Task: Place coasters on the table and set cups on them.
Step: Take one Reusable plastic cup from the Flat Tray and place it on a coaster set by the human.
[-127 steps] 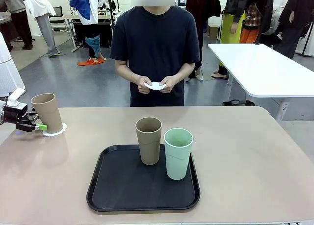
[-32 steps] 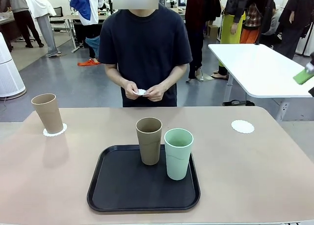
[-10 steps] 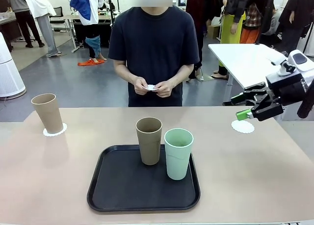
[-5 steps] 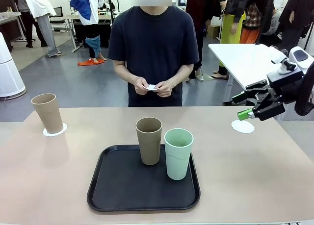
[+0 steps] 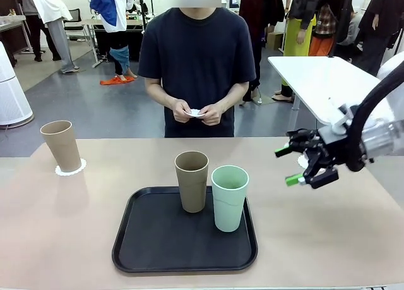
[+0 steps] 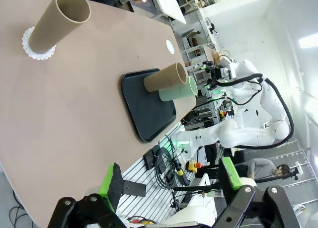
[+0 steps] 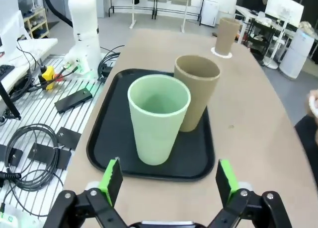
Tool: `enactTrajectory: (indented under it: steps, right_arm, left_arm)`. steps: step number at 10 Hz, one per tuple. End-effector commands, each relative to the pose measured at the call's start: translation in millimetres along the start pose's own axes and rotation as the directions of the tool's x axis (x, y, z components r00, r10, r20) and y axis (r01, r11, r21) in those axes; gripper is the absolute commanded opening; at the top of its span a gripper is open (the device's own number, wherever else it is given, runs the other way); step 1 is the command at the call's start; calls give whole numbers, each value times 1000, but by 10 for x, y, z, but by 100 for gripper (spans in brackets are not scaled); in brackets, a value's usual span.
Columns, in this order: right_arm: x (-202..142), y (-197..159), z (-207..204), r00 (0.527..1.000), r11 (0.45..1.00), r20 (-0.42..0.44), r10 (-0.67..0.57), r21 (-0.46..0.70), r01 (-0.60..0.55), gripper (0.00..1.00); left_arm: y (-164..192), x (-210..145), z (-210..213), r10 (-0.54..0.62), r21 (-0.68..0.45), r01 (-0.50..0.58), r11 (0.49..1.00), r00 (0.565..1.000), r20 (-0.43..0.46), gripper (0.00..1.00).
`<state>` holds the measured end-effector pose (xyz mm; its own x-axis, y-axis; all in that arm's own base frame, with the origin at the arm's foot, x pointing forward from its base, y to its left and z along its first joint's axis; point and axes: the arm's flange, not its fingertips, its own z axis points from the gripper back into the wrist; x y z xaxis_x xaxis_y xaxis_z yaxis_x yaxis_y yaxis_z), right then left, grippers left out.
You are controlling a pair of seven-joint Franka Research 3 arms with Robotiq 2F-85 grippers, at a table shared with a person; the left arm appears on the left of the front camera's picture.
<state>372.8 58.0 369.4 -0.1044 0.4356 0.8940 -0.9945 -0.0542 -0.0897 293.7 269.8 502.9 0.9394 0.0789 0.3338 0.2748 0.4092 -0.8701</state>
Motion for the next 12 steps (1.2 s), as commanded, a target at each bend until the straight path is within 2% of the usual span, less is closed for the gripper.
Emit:
enactTrajectory:
  steps: [1,3,5,6,7,12]
  right_arm:
    - [-261,71,-312,998,999,20,-52,10,52,100]
    - [-424,-6,-584,988,988,50,-147,61,144,100]
    - [-436,7,-677,980,976,72,-184,132,174,100]
    - [-398,27,-666,975,965,41,-220,153,211,100]
    - [-477,65,-701,986,981,43,-162,119,156,100]
    - [-480,64,-689,983,977,46,-179,126,172,100]
  left_arm:
    - [-34,9,18,9,-9,-9,1000,1000,10,100]
    - [-34,9,18,9,-9,-9,1000,1000,10,100]
    - [-34,9,18,9,-9,-9,1000,1000,10,100]
    - [-34,9,18,9,-9,-9,1000,1000,10,100]
    - [-34,9,18,9,-9,-9,1000,1000,10,100]
    - [-34,9,18,9,-9,-9,1000,1000,10,100]
